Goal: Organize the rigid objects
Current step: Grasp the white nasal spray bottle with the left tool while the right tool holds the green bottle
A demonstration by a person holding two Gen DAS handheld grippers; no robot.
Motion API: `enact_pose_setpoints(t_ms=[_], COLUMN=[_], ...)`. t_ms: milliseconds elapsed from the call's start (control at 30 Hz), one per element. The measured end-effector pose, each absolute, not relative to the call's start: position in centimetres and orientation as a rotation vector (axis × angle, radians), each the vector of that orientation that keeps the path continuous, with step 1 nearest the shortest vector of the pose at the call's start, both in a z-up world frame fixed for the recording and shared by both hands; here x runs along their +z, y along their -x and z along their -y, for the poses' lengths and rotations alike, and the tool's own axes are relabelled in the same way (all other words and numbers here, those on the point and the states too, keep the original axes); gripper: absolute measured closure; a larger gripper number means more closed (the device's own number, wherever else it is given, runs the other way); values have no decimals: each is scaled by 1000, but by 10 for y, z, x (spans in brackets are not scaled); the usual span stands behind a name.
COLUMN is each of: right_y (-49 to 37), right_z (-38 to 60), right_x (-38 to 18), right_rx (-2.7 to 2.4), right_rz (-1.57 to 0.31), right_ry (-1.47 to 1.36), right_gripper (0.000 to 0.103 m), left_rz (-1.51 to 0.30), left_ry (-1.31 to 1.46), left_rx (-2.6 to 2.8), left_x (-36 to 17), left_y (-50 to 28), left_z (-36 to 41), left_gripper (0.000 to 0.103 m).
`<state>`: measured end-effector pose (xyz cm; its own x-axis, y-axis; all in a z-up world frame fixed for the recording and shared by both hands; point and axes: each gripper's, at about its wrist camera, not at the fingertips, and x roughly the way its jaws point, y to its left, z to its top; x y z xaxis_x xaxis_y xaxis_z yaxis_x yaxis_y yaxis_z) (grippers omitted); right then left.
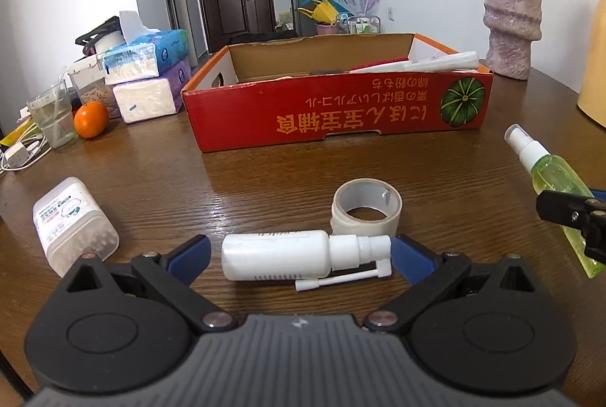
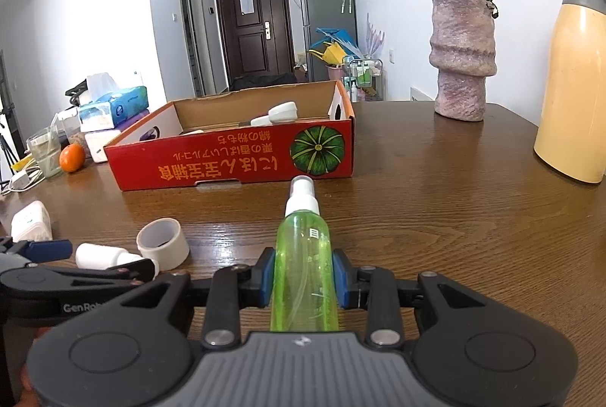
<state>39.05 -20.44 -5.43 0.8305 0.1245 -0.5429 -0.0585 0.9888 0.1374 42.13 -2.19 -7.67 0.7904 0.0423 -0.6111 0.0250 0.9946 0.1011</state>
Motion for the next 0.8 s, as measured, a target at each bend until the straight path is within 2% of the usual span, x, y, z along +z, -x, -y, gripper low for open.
enact_pose_setpoints(t_ms=[600,667,767,800], right_y=[-391,-391,-391,-391], right_z=[202,202,202,202], right_x=[-57,-56,-57,-57], right_rx=[83,84,85,85], right_rz=[-587,-584,-578,-577], right_ry=[-107,-108,-107,-108], right_gripper=[73,73,73,73], left_rz=[-702,-701,-699,-695], left_ry=[72,73,66,62], left_rx=[31,23,24,26], left_x=[-80,-80,-80,-79], left_y=[-440,-439,-438,-438], left_z=[7,6,6,6], left_gripper=[0,5,7,20])
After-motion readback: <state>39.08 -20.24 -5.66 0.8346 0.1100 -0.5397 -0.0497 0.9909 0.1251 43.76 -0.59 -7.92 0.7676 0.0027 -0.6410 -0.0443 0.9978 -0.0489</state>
